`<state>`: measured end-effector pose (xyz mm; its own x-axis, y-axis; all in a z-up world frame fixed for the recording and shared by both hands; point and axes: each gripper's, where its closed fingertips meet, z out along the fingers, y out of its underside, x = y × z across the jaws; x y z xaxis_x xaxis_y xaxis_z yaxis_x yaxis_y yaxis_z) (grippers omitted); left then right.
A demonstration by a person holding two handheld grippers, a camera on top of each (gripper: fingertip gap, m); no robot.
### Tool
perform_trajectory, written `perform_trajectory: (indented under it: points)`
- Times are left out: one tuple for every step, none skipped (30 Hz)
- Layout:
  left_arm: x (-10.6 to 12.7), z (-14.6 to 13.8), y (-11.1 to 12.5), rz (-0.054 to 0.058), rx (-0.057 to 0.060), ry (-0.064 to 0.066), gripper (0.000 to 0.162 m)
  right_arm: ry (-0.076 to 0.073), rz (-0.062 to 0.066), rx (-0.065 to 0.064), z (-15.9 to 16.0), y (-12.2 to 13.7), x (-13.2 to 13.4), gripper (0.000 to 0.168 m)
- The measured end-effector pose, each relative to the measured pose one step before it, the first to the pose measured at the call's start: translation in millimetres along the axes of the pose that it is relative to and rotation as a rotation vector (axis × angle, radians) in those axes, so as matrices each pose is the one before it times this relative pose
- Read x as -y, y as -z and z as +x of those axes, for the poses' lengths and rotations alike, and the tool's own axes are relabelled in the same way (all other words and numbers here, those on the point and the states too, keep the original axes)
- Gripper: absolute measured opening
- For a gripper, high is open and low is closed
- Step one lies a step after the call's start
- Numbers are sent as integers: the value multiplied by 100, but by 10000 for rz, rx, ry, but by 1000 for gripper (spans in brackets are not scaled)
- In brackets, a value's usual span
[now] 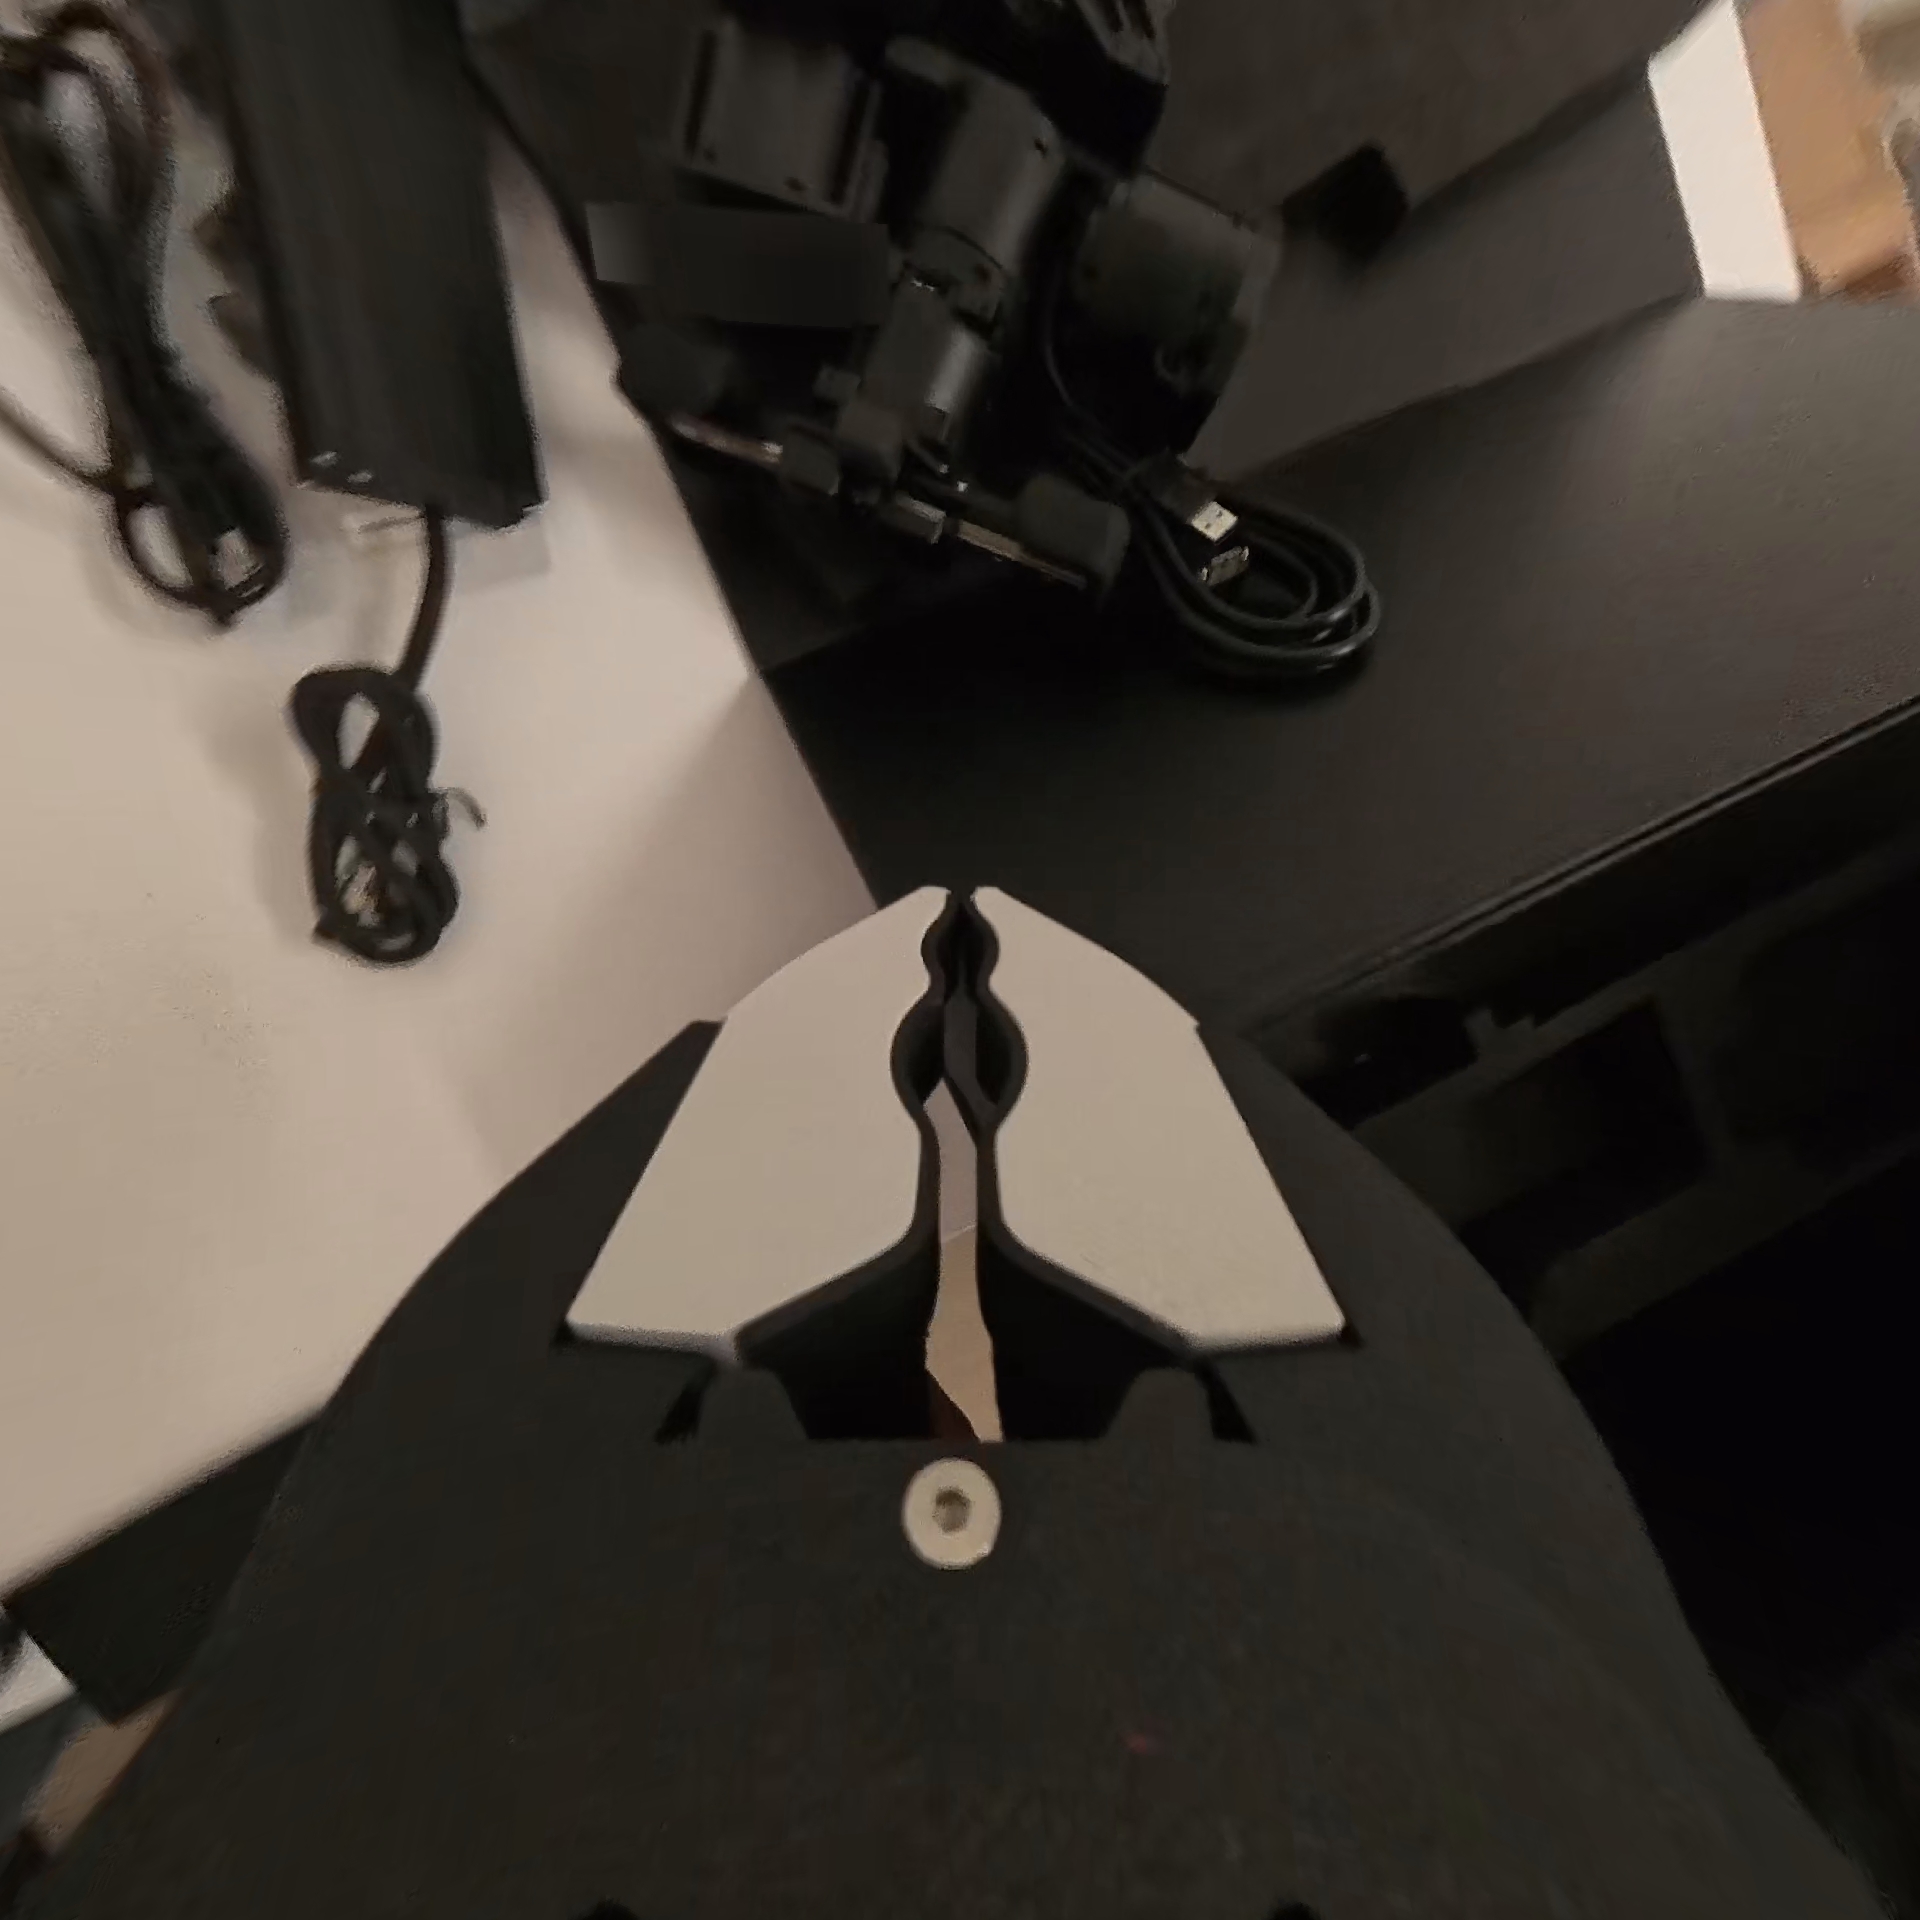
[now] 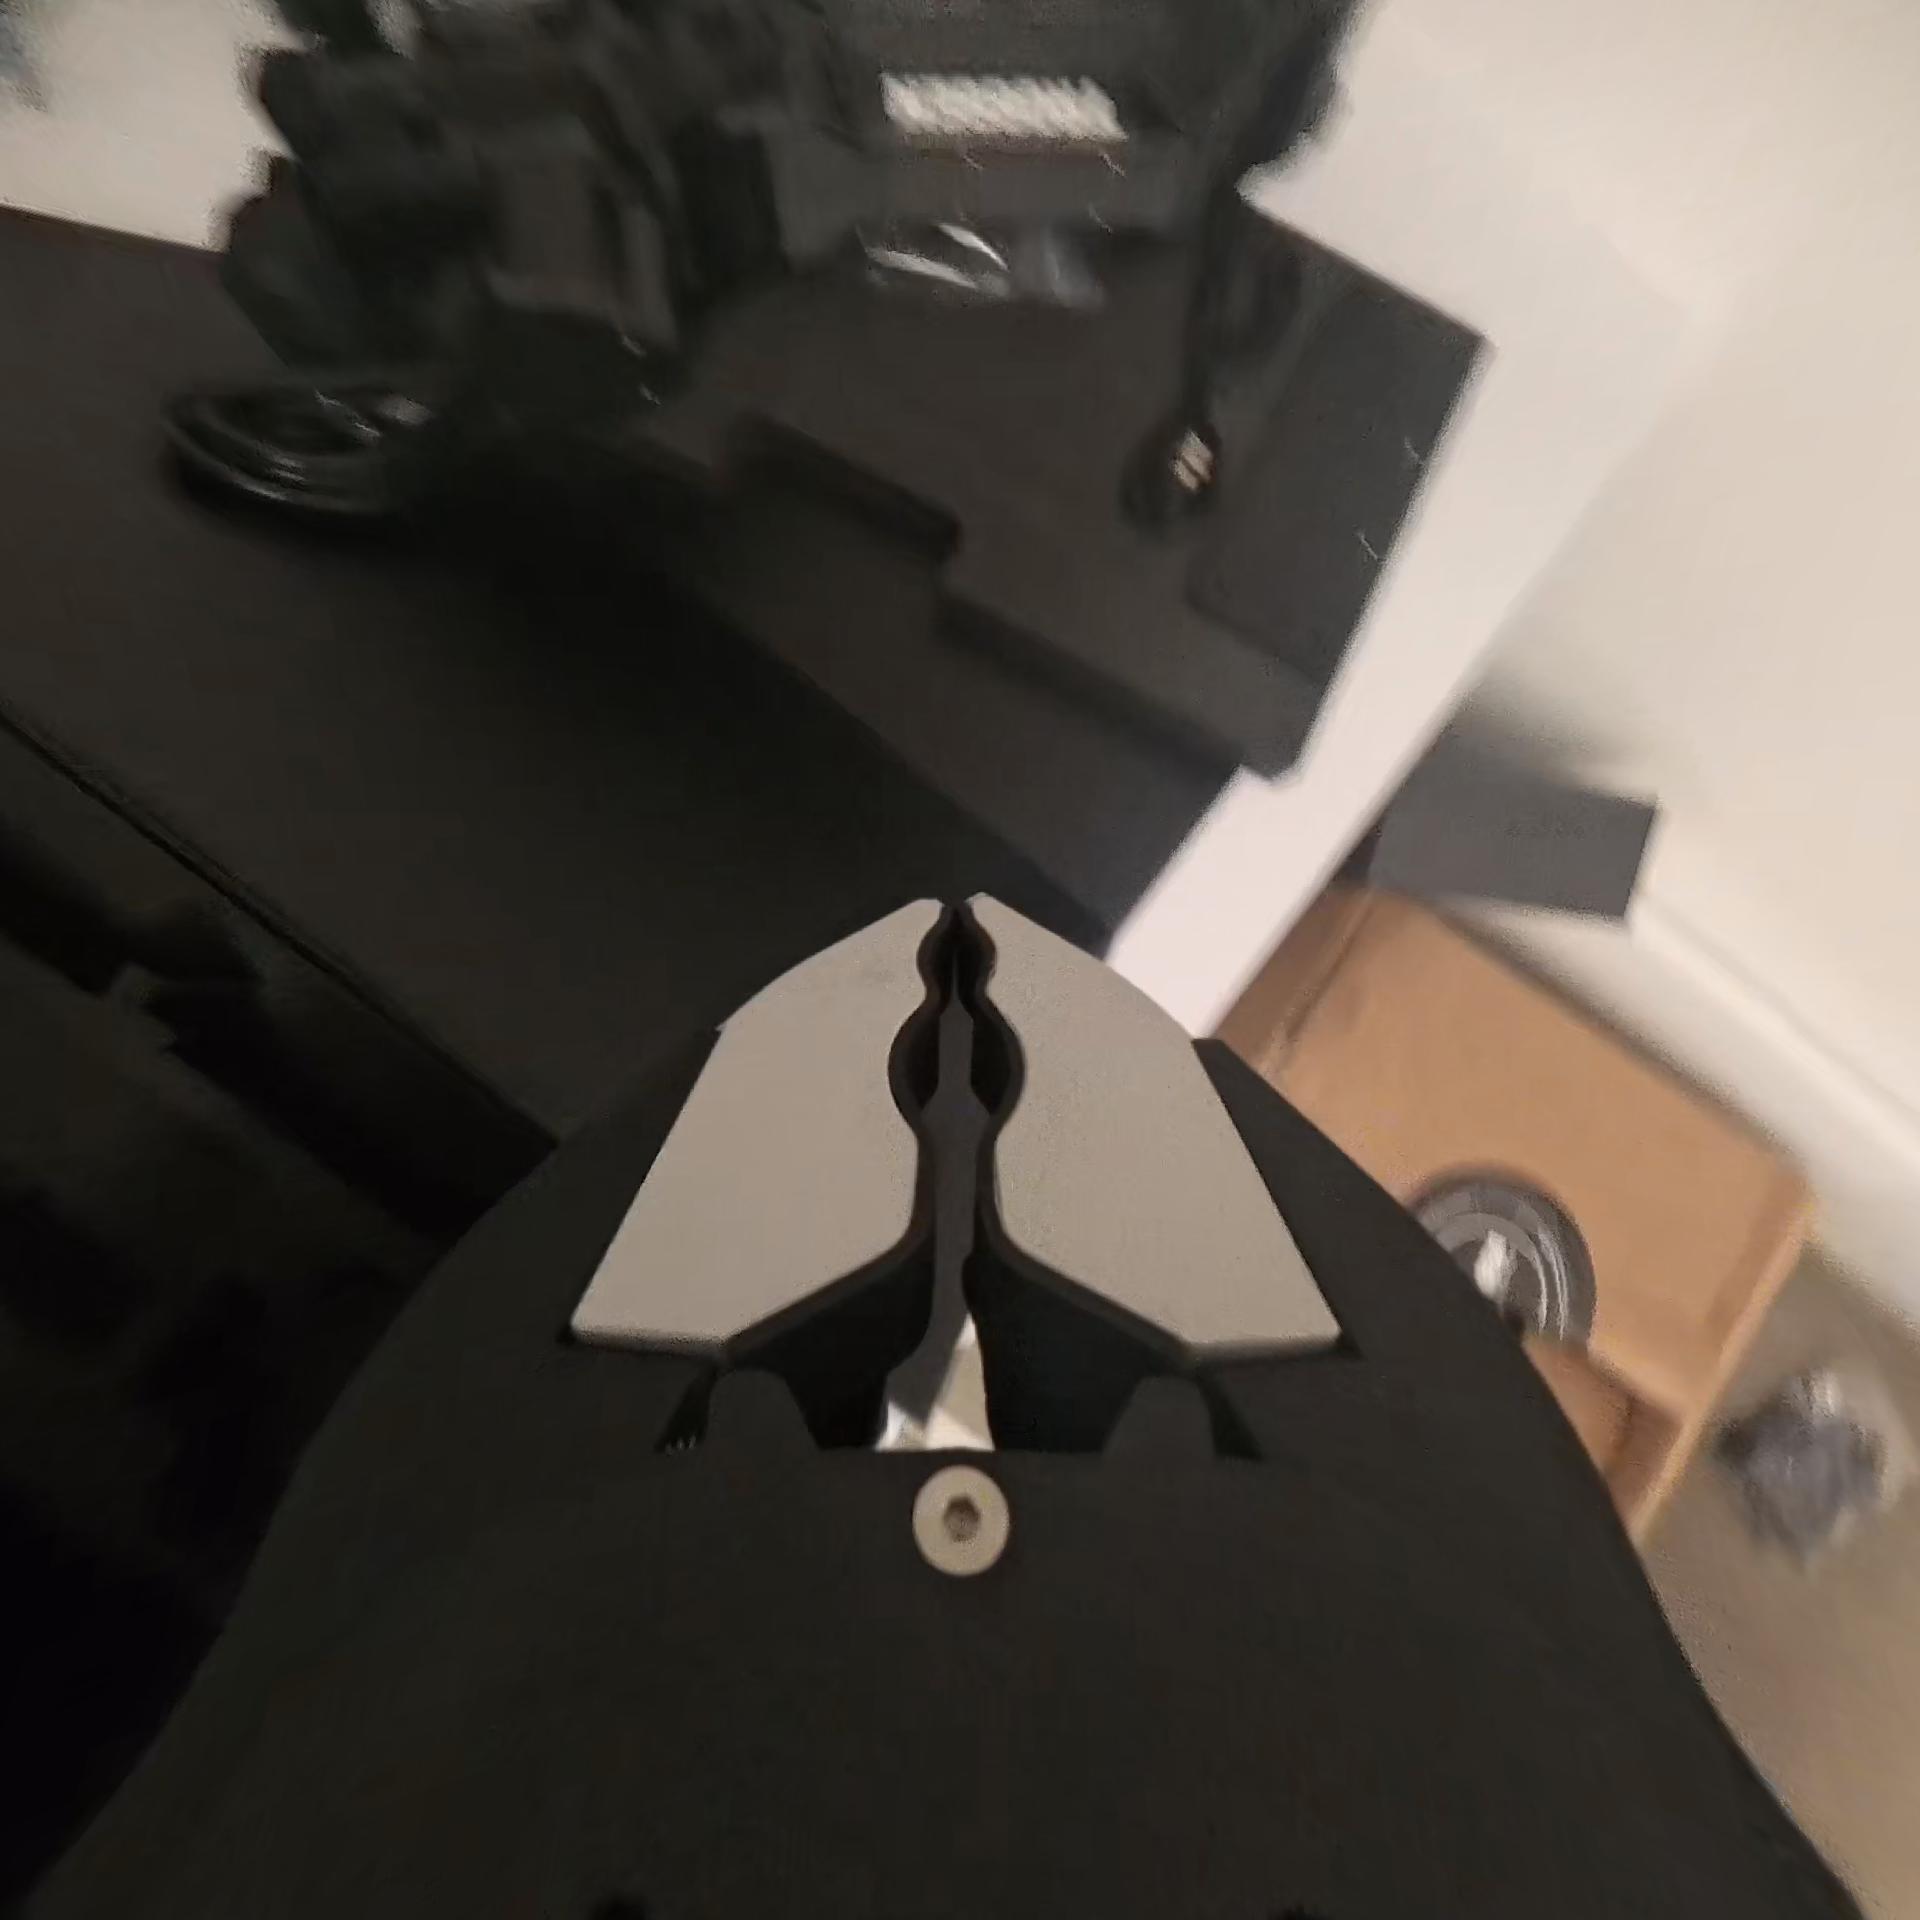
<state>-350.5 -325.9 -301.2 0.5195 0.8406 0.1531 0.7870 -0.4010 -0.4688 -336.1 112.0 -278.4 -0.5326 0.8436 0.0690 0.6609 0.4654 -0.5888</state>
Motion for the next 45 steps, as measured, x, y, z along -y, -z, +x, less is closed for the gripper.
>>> perform_trajectory:
  points:
    - [470, -116, -1729, -424, -257, -442, 0, 434, 114, 665, -997, -1804, 1500, 0]
    - [756, -336, -1748, -181, -142, -452, 0, 159, 83, 536, -612, -1959, 1309, 0]
    - [683, -208, -1794, -148, -330, -405, 0, 3, 129, 501, -437, -1997, 1204, 0]
    - [477, -336, -1841, -225, -395, -286, 0, 3, 168, 508, -366, -2000, 1068, 0]
    - [689, -435, -1773, 40, -366, -529, 0, 49, 123, 216, 139, -2014, 811, 0]
    - [571, -440, -1699, 151, -335, -765, 0, 155, 5, 70, 391, -2075, 466, 0]
    - [-25, -536, -1716, -87, -280, -692, 0, 263, -42, 132, 308, -2117, 260, 0]
    - [-301, -816, -1631, -162, -26, -661, 0, 359, -81, 99, 328, -2112, 74, 0]
    - [-389, -919, -1493, -121, 161, -596, 0, 363, -117, 46, 377, -2055, -127, 0]
    - [-677, -938, -1439, -285, 188, -164, 0, 236, -201, 41, 343, -2013, -349, 0]
    - [-653, -695, -1348, -282, 39, 122, 0, 36, -289, 16, 332, -1923, -552, 0]
    - [-364, -501, -1133, -72, -14, 186, 0, -139, -289, -63, 356, -1794, -553, 0]
    - [-182, -121, -905, 27, -197, 164, 0, -206, -263, -14, 180, -1650, -548, 0]
    - [-241, -163, -743, -90, -153, 268, 0, -231, -295, 21, 83, -1510, -613, 0]
    - [-149, -210, -576, -102, -108, 236, 0, -303, -233, -40, 122, -1349, -539, 0]
    - [16, -41, -425, -36, -191, 146, 0, -335, -75, -4, 43, -1118, -285, 0]
    - [247, -202, -266, 82, -54, 201, 0, -343, -74, 13, 0, -949, -225, 0]
    - [177, -169, -257, -18, -77, 212, 0, -313, -75, -16, 39, -822, -176, 0]
    - [155, 96, -287, -46, -208, 35, 0, -249, -52, 7, -7, -726, -84, 0]
    - [91, 102, -285, -81, -146, -75, 0, -202, -100, 31, -38, -673, -116, 0]
    - [-125, 61, -213, -243, -91, -12, 0, -168, -122, 43, -73, -591, -98, 0]
    - [-134, 257, -106, -266, -263, 45, 0, -174, -39, 38, -61, -381, 93, 0]
    - [-146, 207, -145, -199, -202, -39, 0, -219, 86, -10, 16, -153, 367, 0]
    - [-326, 529, -121, -266, -372, -109, 0, -186, -13, 29, -70, -114, 257, 0]
    - [-61, 294, 110, -81, -193, 42, 0, -98, -74, 8, -78, -67, 133, 0]
    - [171, 165, 219, 106, -111, 77, 0, -36, -80, -40, -39, -46, 65, 0]
    - [66, -143, 49, 51, 77, 41, 0, -14, 1, -40, -31, -46, 117, 0]
    - [-238, -416, -235, -133, 224, -6, 0, -44, 94, -14, -22, -82, 201, 0]
    - [-195, -552, -377, -140, 284, 26, 0, -52, 157, -59, 71, -108, 260, 0]
    - [163, -201, -211, 41, 15, 56, 0, -54, 198, -190, 283, -102, 308, 0]
    - [59, -62, -102, -53, -14, -58, 0, -78, 158, -117, 188, -95, 252, 0]
    - [22, -108, -42, -28, 134, -161, 0, -140, 80, -17, -3, -47, 45, 0]
    - [36, -75, -23, 43, 212, -164, 0, -84, 159, -47, -21, 30, 40, 0]
    - [65, -78, 5, 94, 221, -135, 0, 34, 137, -73, 23, 6, 44, 0]
    - [65, -93, -1, 128, 182, 2, 0, 56, 58, -96, 21, -22, 39, 0]
    - [70, -84, 25, 113, 101, 46, 0, -53, 39, -56, 9, -6, 66, 0]
    - [62, -81, 13, 86, 42, 58, 0, -78, 35, -5, 7, -9, 55, 0]
    - [56, -59, 11, 86, 23, 96, 0, -3, 12, 0, 10, 0, 24, 0]
    - [50, -73, 13, 79, 49, 105, 0, -4, 6, -2, 7, 6, 33, 0]
    - [49, -70, 47, 63, 73, 66, 0, -37, -10, 3, 5, 5, 40, 0]
    - [71, -120, 39, 74, 110, 77, 0, -69, -3, -11, 6, -3, 57, 0]
    - [80, -136, 39, 87, 134, 74, 0, -73, 16, -26, 23, -47, 55, 0]
    - [63, -136, 16, 81, 111, 42, 0, -41, 13, -7, 30, -55, 91, 0]
    - [86, -162, 11, 80, 90, 66, 0, 5, 18, -17, 51, -21, 105, 0]
    - [91, -276, 32, 80, 136, 78, 0, 1, 31, -18, 64, -27, 101, 0]
